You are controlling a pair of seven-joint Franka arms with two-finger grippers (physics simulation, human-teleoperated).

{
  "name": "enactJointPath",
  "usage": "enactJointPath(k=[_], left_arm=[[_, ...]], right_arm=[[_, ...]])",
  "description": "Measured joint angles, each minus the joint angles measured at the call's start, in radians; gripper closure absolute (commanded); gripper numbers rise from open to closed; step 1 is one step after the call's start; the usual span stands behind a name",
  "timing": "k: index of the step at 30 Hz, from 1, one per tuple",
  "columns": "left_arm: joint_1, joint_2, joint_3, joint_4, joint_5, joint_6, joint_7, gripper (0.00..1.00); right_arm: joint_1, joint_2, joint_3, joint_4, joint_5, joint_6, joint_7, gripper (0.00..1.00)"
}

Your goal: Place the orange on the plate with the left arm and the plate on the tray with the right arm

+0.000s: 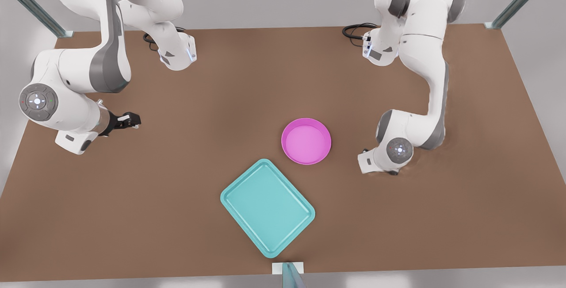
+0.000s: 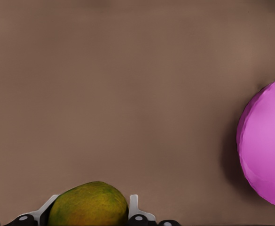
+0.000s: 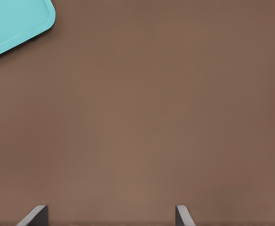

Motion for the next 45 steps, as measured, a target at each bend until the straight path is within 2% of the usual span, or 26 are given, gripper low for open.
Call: enactJointPath(k=[2, 4, 8, 13, 14, 15, 16, 21, 24, 26, 28, 30, 31, 32, 33, 34, 39, 45], left_arm=[[-0.189, 0.023, -0.002, 0.052, -0.062, -0.040, -0.082, 0.33], [-0.276, 0.058, -0.023, 0.087, -0.112, -0.071, -0.162, 0.33], [-0.298, 0.133, -0.043, 0.132, -0.148, -0.108, -0.299, 0.33], [-0.289, 0.157, -0.027, 0.130, -0.152, -0.099, -0.421, 0.32], [-0.288, 0.161, -0.021, 0.130, -0.152, -0.092, -0.441, 0.30], [-0.288, 0.165, -0.011, 0.130, -0.153, -0.086, -0.460, 0.19], [-0.287, 0.167, 0.001, 0.130, -0.155, -0.080, -0.477, 0.00], [-0.287, 0.153, 0.045, 0.129, -0.148, -0.094, -0.545, 0.00], [-0.287, -0.008, 0.185, 0.159, -0.122, -0.233, -0.549, 0.00], [-0.285, -0.088, 0.347, 0.281, -0.116, -0.368, -0.534, 0.00], [-0.281, -0.128, 0.489, 0.325, -0.128, -0.474, -0.515, 0.00], [-0.251, -0.157, 0.542, 0.333, -0.138, -0.548, -0.500, 0.00], [-0.089, -0.203, 0.378, 0.329, -0.140, -0.569, -0.493, 0.00], [0.083, -0.278, 0.189, 0.259, -0.127, -0.565, -0.486, 0.00], [0.187, -0.351, 0.081, 0.170, -0.105, -0.546, -0.480, 0.00], [0.239, -0.368, 0.023, 0.154, -0.087, -0.545, -0.474, 0.00], [0.271, -0.345, -0.027, 0.182, -0.046, -0.565, -0.451, 0.00], [0.281, -0.345, -0.015, 0.184, -0.036, -0.594, -0.428, 0.00]], right_arm=[[0.000, 0.002, 0.000, 0.001, 0.000, 0.000, 0.000, 0.00], [0.000, 0.002, 0.000, 0.004, 0.001, 0.000, -0.001, 0.00], [0.000, 0.003, 0.000, 0.005, 0.001, 0.000, -0.001, 0.00], [-0.001, 0.004, -0.001, 0.003, 0.005, 0.000, -0.002, 0.00], [-0.001, 0.004, -0.001, 0.002, 0.006, 0.000, -0.002, 0.00], [-0.001, 0.004, -0.001, 0.002, 0.007, 0.000, -0.002, 0.00], [-0.001, 0.004, -0.001, 0.002, 0.007, 0.000, -0.002, 0.00], [0.000, 0.011, -0.001, 0.002, 0.011, 0.001, -0.002, 0.00], [0.026, 0.065, 0.002, -0.088, 0.145, 0.050, -0.002, 0.00], [0.085, 0.068, 0.005, -0.234, 0.269, 0.157, -0.002, 0.00], [0.171, 0.062, 0.005, -0.334, 0.353, 0.270, 0.006, 0.00], [0.254, 0.039, 0.007, -0.445, 0.423, 0.380, 0.028, 0.00], [0.290, 0.036, 0.008, -0.492, 0.453, 0.435, 0.041, 0.00], [0.328, 0.038, 0.009, -0.540, 0.478, 0.496, 0.055, 0.00], [0.369, 0.052, 0.011, -0.573, 0.502, 0.562, 0.067, 0.00], [0.409, 0.070, 0.011, -0.589, 0.525, 0.628, 0.080, 0.00], [0.551, 0.174, 0.020, -0.580, 0.624, 0.906, 0.152, 0.00], [0.583, 0.285, 0.079, -0.510, 0.746, 1.140, 0.230, 0.00]])
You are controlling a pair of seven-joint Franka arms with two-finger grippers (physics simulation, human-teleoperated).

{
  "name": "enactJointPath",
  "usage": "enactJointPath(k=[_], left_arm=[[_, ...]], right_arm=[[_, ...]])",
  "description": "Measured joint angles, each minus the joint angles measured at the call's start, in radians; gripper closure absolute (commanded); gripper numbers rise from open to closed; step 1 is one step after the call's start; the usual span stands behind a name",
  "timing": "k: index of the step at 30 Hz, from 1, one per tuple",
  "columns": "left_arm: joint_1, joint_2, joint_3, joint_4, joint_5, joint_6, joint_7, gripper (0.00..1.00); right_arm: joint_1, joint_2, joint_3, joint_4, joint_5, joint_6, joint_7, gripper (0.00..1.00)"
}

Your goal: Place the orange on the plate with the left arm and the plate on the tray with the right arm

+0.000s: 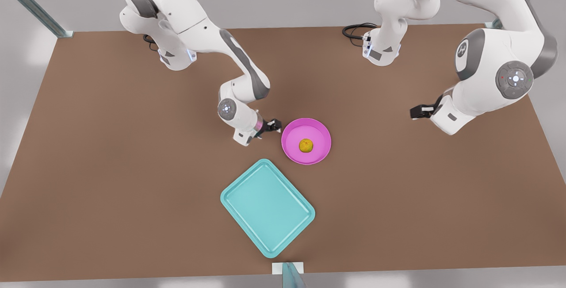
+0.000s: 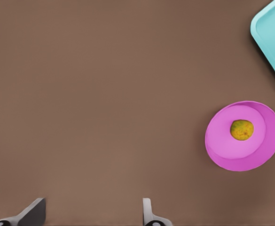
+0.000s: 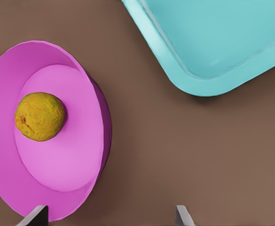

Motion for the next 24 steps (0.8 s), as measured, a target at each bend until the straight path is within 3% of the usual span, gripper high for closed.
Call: enactJointPath(k=[8, 24], left_arm=[[-0.001, -0.002, 0.002, 0.000, 0.002, -0.025, 0.022, 0.00], [-0.001, -0.001, 0.002, 0.000, 0.002, -0.036, 0.045, 0.00]], right_arm=[[-0.001, 0.112, 0.022, 0.102, 0.045, 0.109, 0.065, 0.00], [0.001, 0.206, 0.064, 0.171, 0.049, 0.142, 0.132, 0.00]])
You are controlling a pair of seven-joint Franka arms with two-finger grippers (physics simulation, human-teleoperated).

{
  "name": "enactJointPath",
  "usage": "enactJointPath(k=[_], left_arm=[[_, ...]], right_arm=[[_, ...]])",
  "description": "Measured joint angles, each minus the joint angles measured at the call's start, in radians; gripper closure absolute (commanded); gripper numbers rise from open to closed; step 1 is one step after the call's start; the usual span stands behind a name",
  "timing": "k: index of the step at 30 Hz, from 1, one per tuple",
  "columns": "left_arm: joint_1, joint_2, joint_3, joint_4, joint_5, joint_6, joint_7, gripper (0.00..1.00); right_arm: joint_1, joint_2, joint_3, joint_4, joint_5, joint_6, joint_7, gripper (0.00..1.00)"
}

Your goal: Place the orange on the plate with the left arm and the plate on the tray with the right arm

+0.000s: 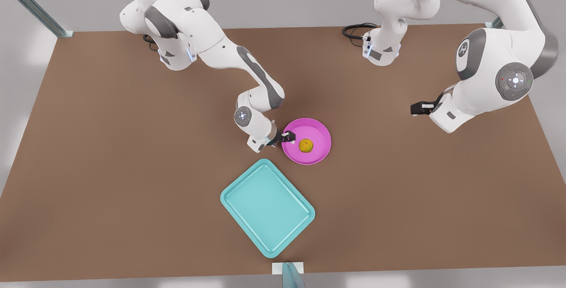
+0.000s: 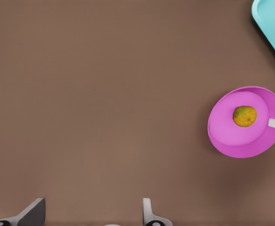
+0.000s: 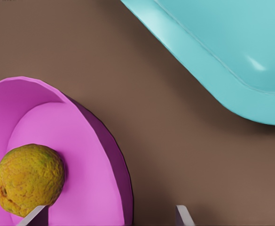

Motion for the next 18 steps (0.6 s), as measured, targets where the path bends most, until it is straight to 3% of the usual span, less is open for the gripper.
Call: enactJointPath(k=[3, 5, 10, 14, 15, 18], left_arm=[[0.000, 0.000, 0.000, 0.000, 0.000, -0.001, 0.002, 0.00], [0.000, -0.001, 0.000, 0.000, 0.000, -0.002, 0.003, 0.00], [0.000, -0.005, 0.000, 0.007, 0.000, -0.005, 0.004, 0.00], [0.000, -0.002, 0.000, 0.016, 0.000, -0.007, 0.003, 0.00], [0.000, -0.002, 0.000, 0.016, 0.000, -0.007, 0.003, 0.00], [0.000, 0.000, 0.001, 0.017, 0.000, -0.008, 0.003, 0.00]], right_arm=[[-0.001, -0.001, 0.004, 0.006, 0.000, -0.005, 0.007, 0.26], [-0.001, -0.001, 0.004, 0.007, 0.000, -0.008, 0.009, 0.38], [0.003, 0.012, 0.005, 0.006, -0.001, -0.012, 0.018, 0.38], [0.005, 0.016, 0.013, 0.007, -0.001, -0.014, 0.024, 0.50], [0.005, 0.015, 0.018, 0.011, 0.000, -0.014, 0.026, 0.53], [0.005, 0.015, 0.024, 0.023, -0.002, -0.014, 0.029, 0.76]])
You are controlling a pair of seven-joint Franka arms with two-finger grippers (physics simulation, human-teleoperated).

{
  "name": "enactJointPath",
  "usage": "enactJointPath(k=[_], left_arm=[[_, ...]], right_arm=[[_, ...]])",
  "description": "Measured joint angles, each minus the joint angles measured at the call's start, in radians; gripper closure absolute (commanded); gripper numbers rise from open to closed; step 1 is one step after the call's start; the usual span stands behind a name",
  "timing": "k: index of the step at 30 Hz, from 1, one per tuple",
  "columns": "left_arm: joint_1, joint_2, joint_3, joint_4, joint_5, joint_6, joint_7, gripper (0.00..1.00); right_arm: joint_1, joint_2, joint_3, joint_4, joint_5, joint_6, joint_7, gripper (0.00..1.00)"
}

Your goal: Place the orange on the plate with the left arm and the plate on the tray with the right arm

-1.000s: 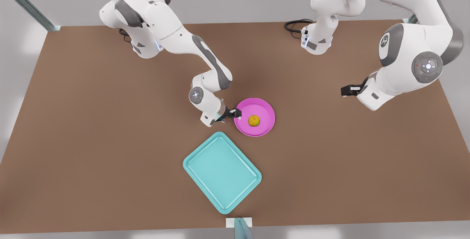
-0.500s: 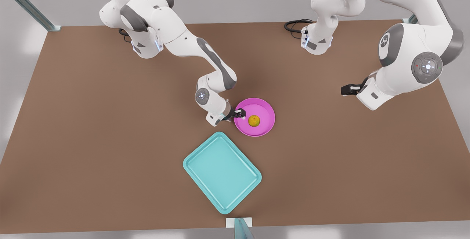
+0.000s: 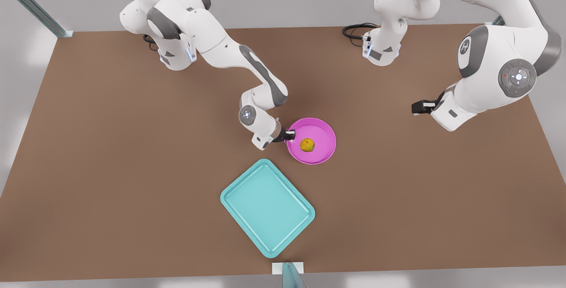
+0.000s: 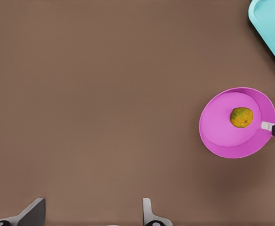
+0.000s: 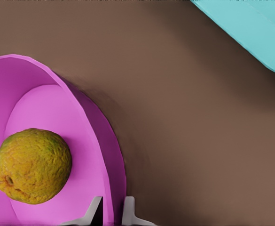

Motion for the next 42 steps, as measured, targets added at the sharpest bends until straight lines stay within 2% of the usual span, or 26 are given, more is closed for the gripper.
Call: enactJointPath(k=[1, 12, 20, 26, 34, 42], left_arm=[[-0.002, 0.000, 0.006, 0.000, 0.000, -0.002, 0.000, 0.00], [0.001, 0.001, 0.014, 0.000, 0.000, -0.013, 0.007, 0.00], [0.001, 0.001, 0.014, 0.000, 0.000, -0.015, 0.011, 0.00], [0.000, -0.005, 0.014, 0.001, -0.001, -0.016, 0.011, 0.00], [0.001, -0.014, 0.034, 0.067, -0.004, -0.065, 0.011, 0.00], [-0.001, 0.023, 0.032, 0.122, -0.040, -0.167, 0.012, 0.00]], right_arm=[[0.000, 0.001, 0.001, 0.001, -0.001, 0.000, 0.001, 0.79], [-0.021, -0.030, 0.008, 0.023, 0.005, -0.018, 0.004, 0.79], [-0.173, -0.084, 0.001, 0.034, 0.012, -0.045, 0.003, 0.79], [-0.325, -0.067, 0.005, 0.085, 0.030, -0.050, -0.004, 0.79], [-0.416, -0.017, 0.003, 0.147, 0.050, -0.057, -0.011, 0.79], [-0.406, -0.013, 0.014, 0.144, 0.052, -0.059, -0.018, 0.79]])
